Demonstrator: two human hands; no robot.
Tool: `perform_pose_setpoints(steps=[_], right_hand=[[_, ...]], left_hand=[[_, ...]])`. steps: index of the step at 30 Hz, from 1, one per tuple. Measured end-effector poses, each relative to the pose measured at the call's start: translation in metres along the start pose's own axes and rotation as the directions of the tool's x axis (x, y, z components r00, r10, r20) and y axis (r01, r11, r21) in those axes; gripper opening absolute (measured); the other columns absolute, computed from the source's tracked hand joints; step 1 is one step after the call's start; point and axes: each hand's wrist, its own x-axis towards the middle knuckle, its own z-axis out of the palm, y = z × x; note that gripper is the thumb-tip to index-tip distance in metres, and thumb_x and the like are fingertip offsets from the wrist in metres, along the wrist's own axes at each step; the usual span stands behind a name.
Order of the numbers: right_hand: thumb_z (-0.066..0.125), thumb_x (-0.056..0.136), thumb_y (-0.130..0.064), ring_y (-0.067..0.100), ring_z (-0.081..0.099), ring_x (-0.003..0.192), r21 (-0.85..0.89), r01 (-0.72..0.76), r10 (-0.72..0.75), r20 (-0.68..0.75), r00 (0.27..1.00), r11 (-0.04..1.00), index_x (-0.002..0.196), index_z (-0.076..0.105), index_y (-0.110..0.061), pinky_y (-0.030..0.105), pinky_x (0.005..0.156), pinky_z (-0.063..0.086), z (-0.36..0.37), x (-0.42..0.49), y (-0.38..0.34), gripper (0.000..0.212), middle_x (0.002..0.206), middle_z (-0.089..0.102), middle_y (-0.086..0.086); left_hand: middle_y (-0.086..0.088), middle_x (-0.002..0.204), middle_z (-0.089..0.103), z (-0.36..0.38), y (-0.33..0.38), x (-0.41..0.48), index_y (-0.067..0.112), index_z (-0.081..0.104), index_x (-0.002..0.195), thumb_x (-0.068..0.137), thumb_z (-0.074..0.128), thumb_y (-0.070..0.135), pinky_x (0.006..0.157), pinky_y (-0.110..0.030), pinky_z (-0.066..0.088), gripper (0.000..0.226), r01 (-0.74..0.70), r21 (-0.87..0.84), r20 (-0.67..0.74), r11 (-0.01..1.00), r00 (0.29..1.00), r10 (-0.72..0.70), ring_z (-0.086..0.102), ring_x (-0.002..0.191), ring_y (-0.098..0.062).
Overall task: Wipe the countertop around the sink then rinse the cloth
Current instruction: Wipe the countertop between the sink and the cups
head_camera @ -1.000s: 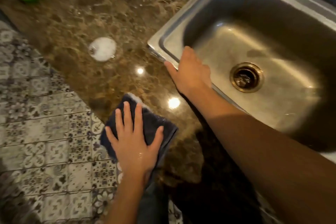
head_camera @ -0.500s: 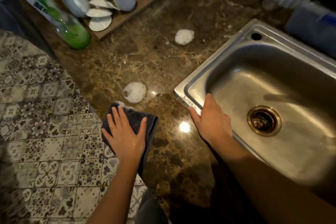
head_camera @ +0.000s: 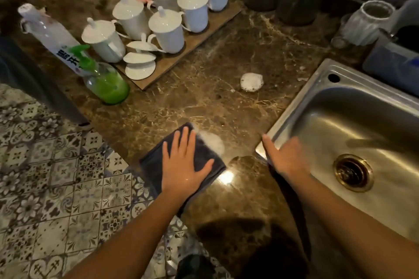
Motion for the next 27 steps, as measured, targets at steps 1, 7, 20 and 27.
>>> perform_pose_setpoints(steps=[1, 7, 20, 27], right_hand=[[0.038, 0.080, -0.078, 0.037, 0.054, 0.116, -0.014, -0.012, 0.011, -0.101, 0.995, 1.000, 0.128, 0.044, -0.004, 0.051, 0.095, 0.045, 0.007, 0.001, -0.009, 0.088, 0.128, 0.055, 0.017], [0.038, 0.082, -0.073, 0.043, 0.058, 0.106, -0.073, -0.024, 0.005, -0.254, 0.967, 0.997, 0.124, 0.043, -0.005, 0.049, 0.088, 0.049, 0.016, -0.001, -0.011, 0.080, 0.123, 0.056, 0.021], [0.040, 0.085, -0.071, 0.042, 0.059, 0.104, -0.059, -0.045, 0.027, -0.276, 0.961, 0.997, 0.124, 0.042, -0.011, 0.047, 0.085, 0.047, 0.014, -0.006, -0.018, 0.072, 0.124, 0.058, 0.019], [0.043, 0.085, -0.069, 0.038, 0.057, 0.111, -0.022, -0.035, 0.028, -0.238, 0.971, 0.999, 0.133, 0.039, -0.010, 0.045, 0.088, 0.046, 0.009, -0.007, -0.019, 0.076, 0.129, 0.056, 0.017]], left_hand=[[0.000, 0.163, -0.003, -0.002, -0.003, 0.011, 0.020, 0.002, 0.155, 0.082, 0.011, 0.077, 0.119, -0.048, -0.001, 0.093, -0.025, 0.016, 0.006, 1.000, 1.000, 0.024, -0.004, 0.149, -0.021], [0.001, 0.162, -0.008, -0.004, -0.005, 0.061, 0.021, -0.005, 0.154, 0.084, 0.015, 0.076, 0.119, -0.049, -0.005, 0.091, -0.146, 0.001, 0.012, 0.989, 0.989, 0.146, -0.009, 0.149, -0.020], [0.006, 0.160, 0.011, -0.001, -0.062, -0.013, 0.025, 0.019, 0.153, 0.085, 0.023, 0.077, 0.116, -0.042, -0.002, 0.086, -0.107, -0.073, -0.037, 0.992, 0.994, 0.104, 0.007, 0.147, -0.016], [-0.002, 0.157, 0.029, -0.004, -0.034, 0.001, 0.018, 0.029, 0.151, 0.097, 0.003, 0.054, 0.111, -0.056, 0.023, 0.069, 0.195, -0.102, 0.037, 0.975, 0.981, -0.192, 0.026, 0.144, -0.025]])
